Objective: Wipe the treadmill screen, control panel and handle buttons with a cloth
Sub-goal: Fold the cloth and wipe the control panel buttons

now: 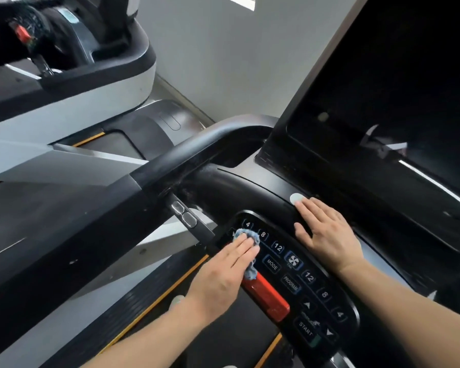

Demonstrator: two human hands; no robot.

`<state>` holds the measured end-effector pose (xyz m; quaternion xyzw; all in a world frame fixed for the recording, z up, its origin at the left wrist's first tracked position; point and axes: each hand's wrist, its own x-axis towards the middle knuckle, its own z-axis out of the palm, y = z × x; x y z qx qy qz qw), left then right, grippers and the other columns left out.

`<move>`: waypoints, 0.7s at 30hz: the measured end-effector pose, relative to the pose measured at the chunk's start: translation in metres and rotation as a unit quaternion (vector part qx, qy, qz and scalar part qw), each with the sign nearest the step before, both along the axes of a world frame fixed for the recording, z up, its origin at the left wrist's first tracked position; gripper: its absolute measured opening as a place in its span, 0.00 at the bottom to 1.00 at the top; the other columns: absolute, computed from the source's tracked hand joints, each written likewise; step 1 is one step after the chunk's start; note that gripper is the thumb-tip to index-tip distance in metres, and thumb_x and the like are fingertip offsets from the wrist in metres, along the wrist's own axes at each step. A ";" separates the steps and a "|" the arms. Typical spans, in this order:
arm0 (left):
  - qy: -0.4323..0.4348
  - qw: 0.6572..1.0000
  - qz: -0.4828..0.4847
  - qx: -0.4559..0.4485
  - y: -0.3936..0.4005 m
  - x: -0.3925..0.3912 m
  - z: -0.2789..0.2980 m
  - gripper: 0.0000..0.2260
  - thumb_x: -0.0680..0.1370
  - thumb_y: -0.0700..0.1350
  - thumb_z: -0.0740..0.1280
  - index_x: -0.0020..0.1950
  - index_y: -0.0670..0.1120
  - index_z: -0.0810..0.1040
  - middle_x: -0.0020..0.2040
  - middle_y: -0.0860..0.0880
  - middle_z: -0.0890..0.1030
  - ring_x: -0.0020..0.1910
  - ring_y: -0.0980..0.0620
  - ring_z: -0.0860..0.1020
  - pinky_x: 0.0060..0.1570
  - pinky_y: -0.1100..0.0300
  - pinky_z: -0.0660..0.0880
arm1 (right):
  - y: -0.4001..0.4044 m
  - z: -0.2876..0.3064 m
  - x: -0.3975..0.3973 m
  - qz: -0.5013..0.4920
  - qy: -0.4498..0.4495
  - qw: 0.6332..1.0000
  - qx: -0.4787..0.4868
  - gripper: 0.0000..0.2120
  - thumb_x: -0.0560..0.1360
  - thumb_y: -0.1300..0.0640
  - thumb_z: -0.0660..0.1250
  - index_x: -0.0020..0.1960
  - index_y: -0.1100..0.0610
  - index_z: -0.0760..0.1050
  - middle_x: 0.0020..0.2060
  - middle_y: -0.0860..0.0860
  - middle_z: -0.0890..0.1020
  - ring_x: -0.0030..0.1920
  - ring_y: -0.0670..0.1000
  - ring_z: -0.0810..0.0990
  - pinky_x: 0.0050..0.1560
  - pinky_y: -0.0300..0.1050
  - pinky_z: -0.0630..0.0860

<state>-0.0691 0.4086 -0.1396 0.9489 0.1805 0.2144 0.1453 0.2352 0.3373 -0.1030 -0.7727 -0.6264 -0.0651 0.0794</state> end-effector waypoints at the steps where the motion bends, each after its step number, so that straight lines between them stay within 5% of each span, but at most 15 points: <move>1: -0.010 1.000 0.007 0.001 0.013 0.004 0.002 0.24 0.82 0.32 0.60 0.79 0.38 0.68 0.79 0.42 0.70 0.82 0.46 0.63 0.77 0.49 0.67 | 0.000 0.000 0.001 0.001 0.000 1.000 -0.001 0.30 0.82 0.41 0.56 0.79 0.54 0.71 0.75 0.51 0.76 0.77 0.54 0.70 0.78 0.43 0.54; 21: -0.094 0.992 0.066 -0.049 0.009 0.020 0.014 0.20 0.80 0.33 0.68 0.72 0.40 0.79 0.73 0.45 0.78 0.76 0.51 0.72 0.72 0.52 0.74 | 0.000 -0.003 0.001 -0.004 0.016 1.000 0.001 0.29 0.83 0.43 0.56 0.79 0.54 0.70 0.76 0.53 0.75 0.77 0.57 0.71 0.78 0.51 0.61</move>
